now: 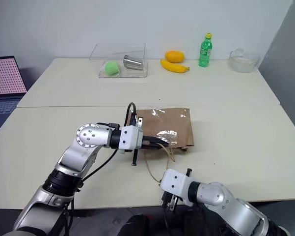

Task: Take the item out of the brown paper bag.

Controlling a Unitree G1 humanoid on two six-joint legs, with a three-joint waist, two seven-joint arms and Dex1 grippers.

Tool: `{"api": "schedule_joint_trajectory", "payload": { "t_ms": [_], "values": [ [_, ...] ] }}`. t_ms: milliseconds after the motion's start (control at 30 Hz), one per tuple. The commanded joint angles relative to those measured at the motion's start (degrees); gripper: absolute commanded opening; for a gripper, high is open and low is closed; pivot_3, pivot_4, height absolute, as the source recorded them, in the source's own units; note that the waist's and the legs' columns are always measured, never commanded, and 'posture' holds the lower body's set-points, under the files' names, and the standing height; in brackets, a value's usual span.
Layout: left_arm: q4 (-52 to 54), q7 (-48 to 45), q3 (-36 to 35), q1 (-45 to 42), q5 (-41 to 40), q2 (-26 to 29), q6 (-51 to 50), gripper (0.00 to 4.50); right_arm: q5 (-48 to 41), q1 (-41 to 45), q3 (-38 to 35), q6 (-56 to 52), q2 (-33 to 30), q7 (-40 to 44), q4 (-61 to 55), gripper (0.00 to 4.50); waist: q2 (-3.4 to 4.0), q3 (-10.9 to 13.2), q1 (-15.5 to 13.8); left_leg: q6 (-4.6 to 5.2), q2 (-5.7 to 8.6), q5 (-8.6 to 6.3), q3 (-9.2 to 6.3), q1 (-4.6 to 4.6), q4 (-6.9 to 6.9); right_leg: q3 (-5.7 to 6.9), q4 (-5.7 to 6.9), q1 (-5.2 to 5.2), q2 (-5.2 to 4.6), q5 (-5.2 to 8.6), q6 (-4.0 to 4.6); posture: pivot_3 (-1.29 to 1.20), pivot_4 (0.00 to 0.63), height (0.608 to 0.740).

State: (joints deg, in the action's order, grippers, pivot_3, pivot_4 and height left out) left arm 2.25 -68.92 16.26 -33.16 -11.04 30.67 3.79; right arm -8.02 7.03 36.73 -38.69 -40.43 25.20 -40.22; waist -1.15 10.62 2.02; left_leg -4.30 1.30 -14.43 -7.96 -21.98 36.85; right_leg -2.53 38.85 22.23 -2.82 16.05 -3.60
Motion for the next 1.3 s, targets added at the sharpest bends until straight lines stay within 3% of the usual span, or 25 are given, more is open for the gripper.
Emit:
{"api": "schedule_joint_trajectory", "payload": {
  "t_ms": [33,467,600,833,1300],
  "values": [
    [0.66,1.44,-1.28,-2.48,-0.43,-1.17,-0.05,0.0,1.37,-1.14,-1.53,0.46,0.7,0.92,-0.06,0.02,0.0,0.0,-0.03,0.0,0.01,0.0,0.0,0.0,0.0,0.0,0.0,0.0,0.0,0.0,0.0,0.0,0.15,0.74],
    [-4.15,3.41,-2.87,-5.59,0.05,-2.18,2.46,0.0,2.12,-2.84,-4.15,0.27,3.02,4.72,0.45,0.02,0.0,0.0,0.0,0.0,0.0,0.0,0.01,0.01,0.0,-0.01,0.0,-0.01,0.0,0.0,0.0,0.0,0.15,0.74],
    [-3.64,2.9,-2.85,-3.84,-0.34,-1.44,3.6,0.0,-2.88,-4.86,-9.91,-0.37,6.43,5.02,-2.09,0.02,-0.01,0.0,-0.01,0.0,0.0,0.0,0.0,0.0,-0.01,0.0,0.0,0.0,0.0,0.0,0.0,0.0,0.15,0.74],
    [-1.93,2.61,-2.48,-1.32,-0.5,-0.92,4.21,0.0,-8.43,-6.02,-17.83,-1.09,7.06,7.39,-4.31,0.02,-0.01,0.0,0.0,0.0,-0.01,0.0,0.0,0.01,0.0,-0.01,0.01,-0.01,0.0,0.0,0.01,0.0,0.15,0.74],
    [-8.0,8.44,-6.28,-9.53,-2.1,-4.61,-3.59,0.0,2.14,-8.74,-7.73,3.73,-0.13,9.7,0.29,0.02,-0.03,0.02,-0.06,0.0,0.02,0.0,0.0,-0.01,0.01,0.0,-0.01,-0.02,-0.01,0.17,-0.29,0.0,0.15,0.74]
  ]
}}
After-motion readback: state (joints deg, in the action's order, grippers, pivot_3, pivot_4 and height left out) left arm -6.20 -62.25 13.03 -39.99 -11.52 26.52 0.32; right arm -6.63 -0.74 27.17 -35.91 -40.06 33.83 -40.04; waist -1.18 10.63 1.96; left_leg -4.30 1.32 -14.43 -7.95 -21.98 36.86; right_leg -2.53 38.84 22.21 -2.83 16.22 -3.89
